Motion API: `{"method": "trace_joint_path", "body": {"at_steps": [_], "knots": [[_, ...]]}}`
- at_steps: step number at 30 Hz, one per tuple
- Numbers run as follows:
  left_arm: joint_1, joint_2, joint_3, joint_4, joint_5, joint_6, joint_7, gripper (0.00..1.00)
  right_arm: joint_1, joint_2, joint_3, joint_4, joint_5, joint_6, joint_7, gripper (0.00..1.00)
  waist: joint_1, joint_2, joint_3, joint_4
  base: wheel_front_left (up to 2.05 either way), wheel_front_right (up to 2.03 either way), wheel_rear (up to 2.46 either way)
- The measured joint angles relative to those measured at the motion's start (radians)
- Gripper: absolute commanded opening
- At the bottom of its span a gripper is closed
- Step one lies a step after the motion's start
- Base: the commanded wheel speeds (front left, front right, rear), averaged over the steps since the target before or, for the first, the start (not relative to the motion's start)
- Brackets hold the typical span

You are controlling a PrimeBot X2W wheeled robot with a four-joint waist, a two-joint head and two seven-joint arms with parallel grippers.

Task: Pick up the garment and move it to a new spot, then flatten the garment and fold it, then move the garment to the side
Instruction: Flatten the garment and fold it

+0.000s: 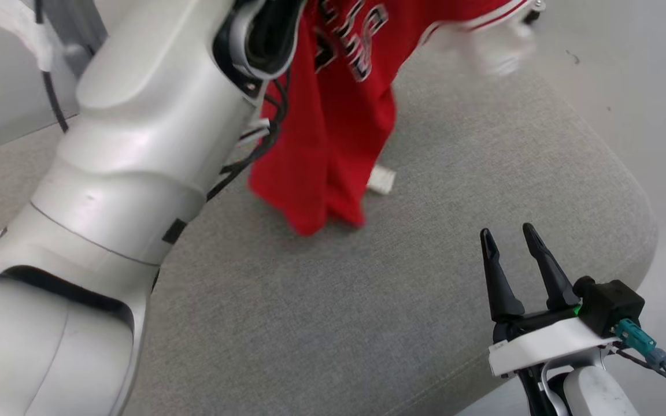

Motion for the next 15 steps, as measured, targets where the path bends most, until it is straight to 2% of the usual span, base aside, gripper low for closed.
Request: {"method": "trace_joint_path", "body": {"at_steps": [3, 5, 10, 15], "knots": [[0.006, 0.0, 0.096, 0.015, -0.054, 0.033, -0.004, 0.0, 0.008, 0.001, 0.005, -0.003, -0.01, 0.0, 0.0, 1.0, 0.0, 0.0, -0.02, 0.029, 0.0, 0.0, 0.0], [0.065, 0.001, 0.135, 0.023, -0.06, 0.042, -0.006, 0.0, 0.01, 0.001, -0.005, -0.006, -0.016, 0.0, 0.0, 1.0, 0.0, 0.0, -0.027, 0.051, 0.0, 0.0, 0.0], [0.374, 0.0, 0.266, 0.046, -0.052, 0.046, -0.006, 0.0, 0.021, 0.0, -0.03, -0.012, -0.028, 0.0, 0.0, 1.0, 0.0, 0.0, -0.038, 0.109, 0.0, 0.0, 0.0], [0.683, 0.0, 0.443, 0.051, 0.062, 0.02, -0.006, 0.0, 0.028, 0.001, -0.039, -0.016, -0.036, 0.0, 0.0, 1.0, 0.0, 0.0, -0.043, 0.157, 0.0, 0.0, 0.0]]}}
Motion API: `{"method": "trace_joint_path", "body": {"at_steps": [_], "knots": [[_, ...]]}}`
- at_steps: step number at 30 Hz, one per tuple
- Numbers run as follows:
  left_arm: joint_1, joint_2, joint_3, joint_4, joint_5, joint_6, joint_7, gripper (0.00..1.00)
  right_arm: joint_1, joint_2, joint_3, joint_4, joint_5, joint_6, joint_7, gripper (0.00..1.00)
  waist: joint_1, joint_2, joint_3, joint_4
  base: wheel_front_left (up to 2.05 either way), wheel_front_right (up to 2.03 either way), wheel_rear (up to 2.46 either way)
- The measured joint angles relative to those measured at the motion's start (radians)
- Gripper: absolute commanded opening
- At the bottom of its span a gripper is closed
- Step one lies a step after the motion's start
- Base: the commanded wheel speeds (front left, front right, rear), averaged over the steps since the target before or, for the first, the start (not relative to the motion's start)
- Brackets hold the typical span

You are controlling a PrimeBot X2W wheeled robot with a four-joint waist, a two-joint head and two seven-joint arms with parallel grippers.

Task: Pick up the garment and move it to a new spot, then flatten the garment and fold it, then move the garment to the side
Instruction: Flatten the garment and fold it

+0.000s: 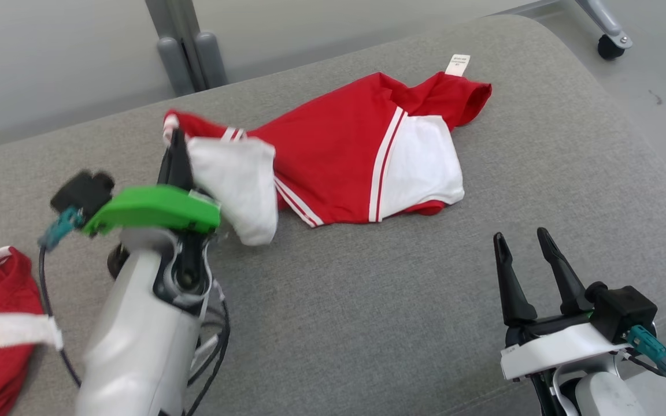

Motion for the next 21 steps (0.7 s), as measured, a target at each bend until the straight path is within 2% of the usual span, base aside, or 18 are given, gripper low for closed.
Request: {"method": "trace_joint_path", "body": {"at_steps": [6, 13, 14, 15, 18, 21], "knots": [[0.249, -0.001, 0.202, -0.062, 0.167, -0.048, 0.0, 0.0, 0.019, 0.0, -0.009, 0.003, -0.015, 0.0, 0.0, 1.0, 0.0, 0.0, -0.011, 0.045, 0.0, 0.0, 0.0], [0.344, 0.003, 0.331, -0.142, 0.394, -0.079, 0.0, 0.0, 0.03, 0.0, 0.0, 0.007, -0.027, 0.0, 0.0, 1.0, 0.0, 0.0, -0.032, 0.077, 0.0, 0.0, 0.0], [0.346, 0.005, 0.342, -0.15, 0.427, -0.079, 0.0, 0.28, 0.031, 0.0, 0.001, 0.007, -0.028, 0.0, 0.0, 1.0, 0.0, 0.0, -0.035, 0.079, 0.0, 0.0, 0.0], [0.346, 0.011, 0.353, -0.159, 0.464, -0.077, 0.0, 1.0, 0.032, 0.0, 0.002, 0.008, -0.031, 0.0, 0.0, 1.0, 0.0, 0.0, -0.039, 0.081, 0.0, 0.0, 0.0], [0.346, 0.015, 0.368, -0.192, 0.575, -0.058, 0.0, 1.0, 0.033, 0.0, 0.006, 0.01, -0.035, 0.0, 0.0, 1.0, 0.0, 0.0, -0.046, 0.083, 0.0, 0.0, 0.0], [0.356, 0.029, 0.342, -0.263, 0.741, -0.021, 0.0, 1.0, 0.033, 0.0, 0.009, 0.01, -0.042, 0.0, 0.0, 1.0, 0.0, 0.0, -0.047, 0.076, 0.0, 0.0, 0.0]]}}
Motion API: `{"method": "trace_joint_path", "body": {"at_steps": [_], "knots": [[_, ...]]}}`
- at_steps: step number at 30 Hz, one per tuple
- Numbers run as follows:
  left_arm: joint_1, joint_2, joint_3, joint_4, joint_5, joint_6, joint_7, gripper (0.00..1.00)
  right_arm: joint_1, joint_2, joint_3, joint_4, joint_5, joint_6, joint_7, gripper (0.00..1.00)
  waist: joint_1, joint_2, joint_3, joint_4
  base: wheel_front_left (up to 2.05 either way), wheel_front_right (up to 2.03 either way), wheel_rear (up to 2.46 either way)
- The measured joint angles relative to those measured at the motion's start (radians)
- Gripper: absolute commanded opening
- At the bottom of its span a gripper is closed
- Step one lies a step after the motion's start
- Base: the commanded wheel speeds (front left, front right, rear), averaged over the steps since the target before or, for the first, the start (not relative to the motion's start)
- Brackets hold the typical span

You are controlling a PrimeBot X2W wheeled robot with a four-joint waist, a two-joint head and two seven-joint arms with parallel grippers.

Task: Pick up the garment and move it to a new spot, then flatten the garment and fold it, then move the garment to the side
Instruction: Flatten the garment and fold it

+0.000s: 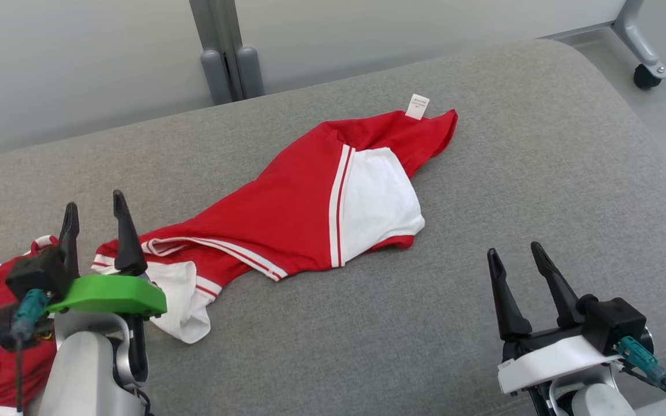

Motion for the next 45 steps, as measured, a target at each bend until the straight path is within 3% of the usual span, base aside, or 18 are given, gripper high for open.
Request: {"method": "trace_joint_path", "body": {"at_steps": [4, 8, 15, 22, 34, 36, 45], "knots": [[0.049, 0.008, -0.089, -0.15, 0.227, 0.083, 0.0, 1.0, 0.001, -0.001, -0.009, -0.004, 0.0, 0.0, 0.0, 1.0, 0.0, 0.0, 0.009, -0.01, 0.0, 0.0, 0.0], [0.057, -0.008, -0.237, -0.164, 0.309, 0.069, 0.012, 1.0, 0.005, -0.001, -0.005, -0.006, 0.0, 0.0, 0.0, 1.0, 0.0, 0.0, 0.025, -0.012, 0.0, 0.0, 0.0], [-0.091, -0.026, -0.494, -0.063, 0.279, 0.001, 0.171, 1.0, -0.049, -0.001, 0.016, -0.012, 0.021, 0.0, 0.0, 1.0, 0.0, 0.0, 0.084, -0.028, 0.0, 0.0, 0.0], [-0.244, -0.029, -0.732, 0.084, 0.144, -0.003, 0.327, 1.0, -0.088, -0.001, 0.018, -0.014, 0.04, 0.0, 0.0, 1.0, 0.0, 0.0, 0.152, -0.071, 0.0, 0.0, 0.0], [-0.391, -0.029, -0.82, 0.312, 0.135, 0.033, 0.33, 0.96, -0.102, -0.001, 0.005, -0.019, 0.072, 0.0, 0.0, 1.0, 0.0, 0.0, 0.239, -0.148, 0.0, 0.0, 0.0], [-0.401, -0.029, -0.827, 0.333, 0.137, 0.041, 0.317, 1.0, -0.102, -0.001, 0.004, -0.019, 0.074, 0.0, 0.0, 1.0, 0.0, 0.0, 0.247, -0.15, 0.0, 0.0, 0.0], [-0.419, -0.031, -0.874, 0.368, 0.15, 0.041, 0.285, 1.0, -0.111, -0.001, 0.009, -0.017, 0.078, 0.0, 0.0, 1.0, 0.0, 0.0, 0.242, -0.128, 0.0, 0.0, 0.0]]}}
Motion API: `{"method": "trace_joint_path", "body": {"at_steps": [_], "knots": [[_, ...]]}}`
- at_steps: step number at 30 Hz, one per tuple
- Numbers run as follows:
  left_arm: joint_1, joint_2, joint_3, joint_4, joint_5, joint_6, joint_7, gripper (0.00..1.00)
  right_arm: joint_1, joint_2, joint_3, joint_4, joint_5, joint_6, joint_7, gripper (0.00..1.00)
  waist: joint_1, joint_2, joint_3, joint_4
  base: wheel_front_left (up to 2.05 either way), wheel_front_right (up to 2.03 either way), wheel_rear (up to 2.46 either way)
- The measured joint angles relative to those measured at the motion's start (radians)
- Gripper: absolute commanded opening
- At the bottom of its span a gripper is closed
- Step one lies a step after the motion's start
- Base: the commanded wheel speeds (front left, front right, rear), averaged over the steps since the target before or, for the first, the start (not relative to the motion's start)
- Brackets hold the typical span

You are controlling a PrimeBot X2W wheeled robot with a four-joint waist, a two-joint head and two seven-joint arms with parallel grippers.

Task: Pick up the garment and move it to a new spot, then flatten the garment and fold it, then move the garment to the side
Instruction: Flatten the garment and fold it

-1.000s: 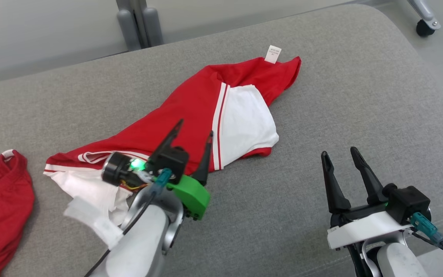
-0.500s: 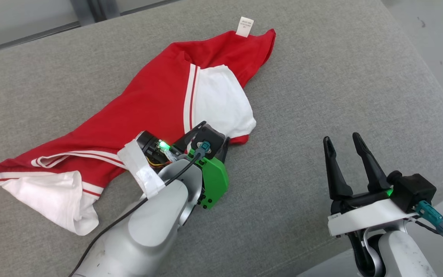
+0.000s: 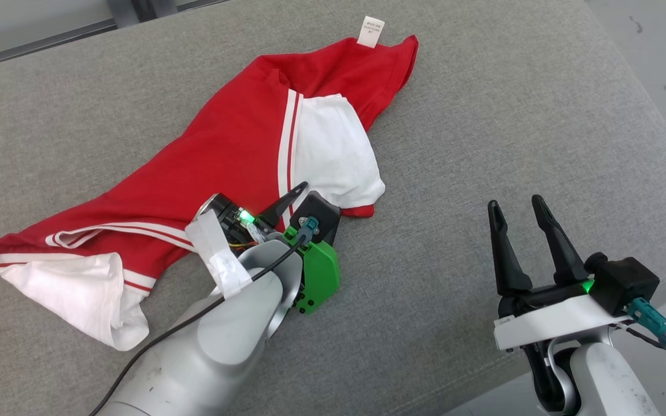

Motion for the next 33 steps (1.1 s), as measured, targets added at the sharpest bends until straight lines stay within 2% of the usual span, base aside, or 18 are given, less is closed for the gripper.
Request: {"method": "trace_joint_path", "body": {"at_steps": [1, 2, 3, 12, 17, 19, 22, 24, 29, 33], "knots": [[-0.003, 0.0, -0.006, 0.003, 0.0, 0.001, -0.005, 0.66, -0.002, 0.0, 0.0, 0.0, 0.0, 0.0, 0.0, 1.0, 0.0, 0.0, -0.002, 0.002, 0.0, 0.0, 0.0], [-0.005, 0.0, -0.008, 0.007, 0.0, 0.003, -0.011, 0.27, -0.003, 0.0, 0.0, 0.0, 0.0, 0.0, 0.0, 1.0, 0.0, 0.0, -0.003, 0.002, 0.0, 0.0, 0.0], [-0.01, 0.0, -0.01, 0.014, 0.0, 0.004, -0.018, 0.0, -0.005, 0.0, 0.001, 0.0, 0.0, 0.0, 0.0, 1.0, 0.0, 0.0, -0.004, 0.003, 0.0, 0.0, 0.0], [-0.025, 0.002, 0.007, 0.01, -0.053, -0.01, -0.111, 0.0, 0.002, 0.0, -0.017, 0.0, -0.014, 0.0, 0.0, 1.0, 0.0, 0.0, -0.019, 0.016, 0.0, 0.0, 0.0], [0.005, 0.016, 0.028, -0.099, -0.106, -0.036, -0.136, 0.0, 0.021, 0.0, -0.031, 0.003, -0.027, 0.0, 0.0, 1.0, 0.0, 0.0, -0.043, 0.044, 0.0, 0.0, 0.0], [0.042, 0.047, 0.037, -0.164, -0.121, -0.041, -0.135, 0.0, 0.034, 0.0, -0.033, 0.003, -0.035, 0.0, 0.0, 1.0, 0.0, 0.0, -0.055, 0.059, 0.0, 0.0, 0.0], [0.114, 0.122, 0.041, -0.264, -0.143, -0.046, -0.09, 0.0, 0.043, 0.0, -0.034, 0.004, -0.043, 0.0, 0.0, 1.0, 0.0, 0.0, -0.077, 0.085, 0.0, 0.0, 0.0], [0.172, 0.199, 0.04, -0.331, -0.148, -0.044, -0.043, 0.0, 0.05, 0.0, -0.031, 0.005, -0.045, 0.0, 0.0, 1.0, 0.0, 0.0, -0.093, 0.104, 0.0, 0.0, 0.0], [0.276, 0.351, 0.064, -0.449, -0.154, 0.0, 0.023, 0.0, 0.063, 0.001, -0.027, 0.007, -0.057, 0.0, 0.0, 1.0, 0.0, 0.0, -0.125, 0.154, 0.0, 0.0, 0.0], [0.302, 0.398, 0.09, -0.498, -0.144, 0.049, 0.012, 0.0, 0.068, 0.0, -0.025, 0.008, -0.064, 0.0, 0.0, 1.0, 0.0, 0.0, -0.141, 0.188, 0.0, 0.0, 0.0]]}}
